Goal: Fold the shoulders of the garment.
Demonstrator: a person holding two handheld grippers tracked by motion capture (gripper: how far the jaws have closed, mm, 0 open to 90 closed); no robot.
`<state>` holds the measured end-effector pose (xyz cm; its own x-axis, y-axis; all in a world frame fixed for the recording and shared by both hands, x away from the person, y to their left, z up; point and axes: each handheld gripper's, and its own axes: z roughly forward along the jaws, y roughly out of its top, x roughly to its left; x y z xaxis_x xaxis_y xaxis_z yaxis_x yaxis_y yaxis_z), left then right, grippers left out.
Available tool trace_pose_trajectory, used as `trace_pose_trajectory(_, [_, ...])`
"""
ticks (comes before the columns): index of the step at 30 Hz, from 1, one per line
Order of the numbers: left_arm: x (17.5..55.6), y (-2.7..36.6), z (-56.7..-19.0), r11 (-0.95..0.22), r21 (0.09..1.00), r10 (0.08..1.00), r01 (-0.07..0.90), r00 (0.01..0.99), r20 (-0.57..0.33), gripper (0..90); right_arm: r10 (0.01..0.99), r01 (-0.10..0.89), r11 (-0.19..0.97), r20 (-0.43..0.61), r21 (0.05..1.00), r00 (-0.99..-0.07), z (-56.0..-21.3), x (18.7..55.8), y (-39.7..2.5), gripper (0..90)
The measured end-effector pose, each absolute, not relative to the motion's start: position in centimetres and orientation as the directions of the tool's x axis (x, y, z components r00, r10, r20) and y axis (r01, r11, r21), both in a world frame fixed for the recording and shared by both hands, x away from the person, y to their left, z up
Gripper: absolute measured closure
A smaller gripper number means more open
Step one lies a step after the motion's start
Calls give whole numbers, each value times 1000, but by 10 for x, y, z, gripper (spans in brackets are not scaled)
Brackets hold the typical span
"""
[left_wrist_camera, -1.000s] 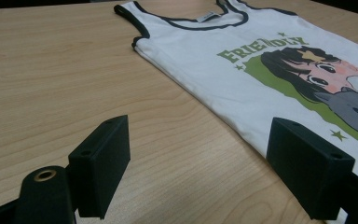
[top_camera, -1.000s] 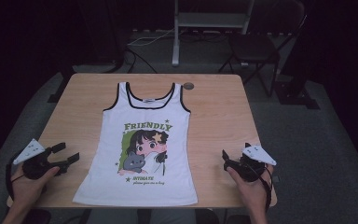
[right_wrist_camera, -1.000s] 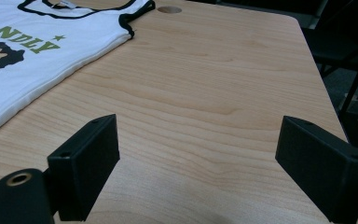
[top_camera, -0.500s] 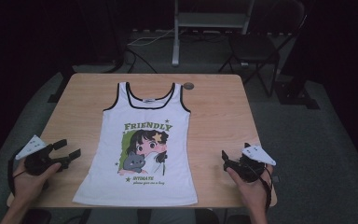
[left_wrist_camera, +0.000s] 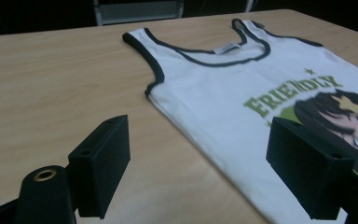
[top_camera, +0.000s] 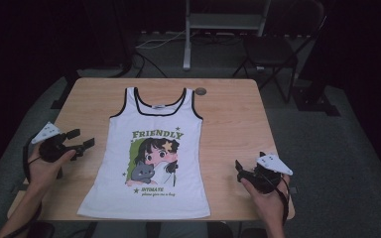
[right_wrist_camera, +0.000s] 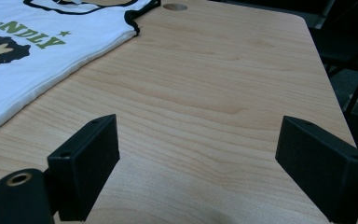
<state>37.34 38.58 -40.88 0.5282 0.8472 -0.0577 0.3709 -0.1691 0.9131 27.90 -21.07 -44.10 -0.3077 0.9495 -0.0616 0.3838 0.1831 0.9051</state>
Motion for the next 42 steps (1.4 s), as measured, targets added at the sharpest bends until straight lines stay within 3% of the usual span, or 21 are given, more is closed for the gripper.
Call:
trace_pose_trajectory(16, [472,342,-398,-215,876,848,431,527,-52,210,946,382,192,-67,904,-317,-441,279,-210,127])
trace_pose_trajectory(30, [526,322,-390,-202,858,861,473,503,-75,210,943,387,191,-60,902,-327,-441,281,-209,128])
trace_pose_trajectory(36, [550,322,-384,-142,843,869,519,473,-144,210,938,386,204,-67,900,-339,-441,282,-208,128])
trace_pose_trajectory(42, [568,318,-381,-153,834,876,530,464,-134,210,935,387,197,-54,901,-350,-441,283,-208,127])
